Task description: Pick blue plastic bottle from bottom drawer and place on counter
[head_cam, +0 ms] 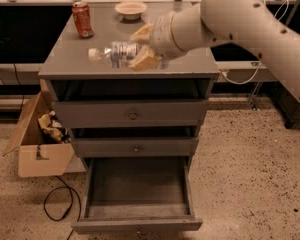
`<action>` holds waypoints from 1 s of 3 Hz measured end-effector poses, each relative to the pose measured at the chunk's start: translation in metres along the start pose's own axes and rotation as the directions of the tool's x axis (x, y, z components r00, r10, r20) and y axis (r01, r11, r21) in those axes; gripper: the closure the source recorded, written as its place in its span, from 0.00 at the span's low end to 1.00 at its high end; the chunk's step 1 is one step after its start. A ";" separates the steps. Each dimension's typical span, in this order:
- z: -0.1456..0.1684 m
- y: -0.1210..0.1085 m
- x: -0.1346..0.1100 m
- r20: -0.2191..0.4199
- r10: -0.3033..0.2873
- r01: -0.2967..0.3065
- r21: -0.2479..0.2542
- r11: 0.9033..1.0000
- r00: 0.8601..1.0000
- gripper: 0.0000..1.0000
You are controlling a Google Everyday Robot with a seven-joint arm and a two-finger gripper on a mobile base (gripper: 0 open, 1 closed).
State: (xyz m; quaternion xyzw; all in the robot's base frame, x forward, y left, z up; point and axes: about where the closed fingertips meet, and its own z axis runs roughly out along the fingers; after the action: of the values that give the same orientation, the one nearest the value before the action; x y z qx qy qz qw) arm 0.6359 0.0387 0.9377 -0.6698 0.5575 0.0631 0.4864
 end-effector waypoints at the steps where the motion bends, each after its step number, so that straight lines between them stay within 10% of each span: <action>1: 0.008 -0.066 0.029 -0.092 0.102 -0.097 0.060 0.994 0.991 1.00; 3: 0.047 -0.143 0.071 -0.082 0.311 -0.300 0.128 0.945 0.947 1.00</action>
Offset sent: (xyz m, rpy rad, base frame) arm 0.2024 -0.0488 0.0404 0.1084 0.1476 -0.3758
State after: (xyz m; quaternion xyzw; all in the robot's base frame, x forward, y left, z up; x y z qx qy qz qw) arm 0.7990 0.0101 0.9522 -0.5486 0.6813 0.0716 0.4793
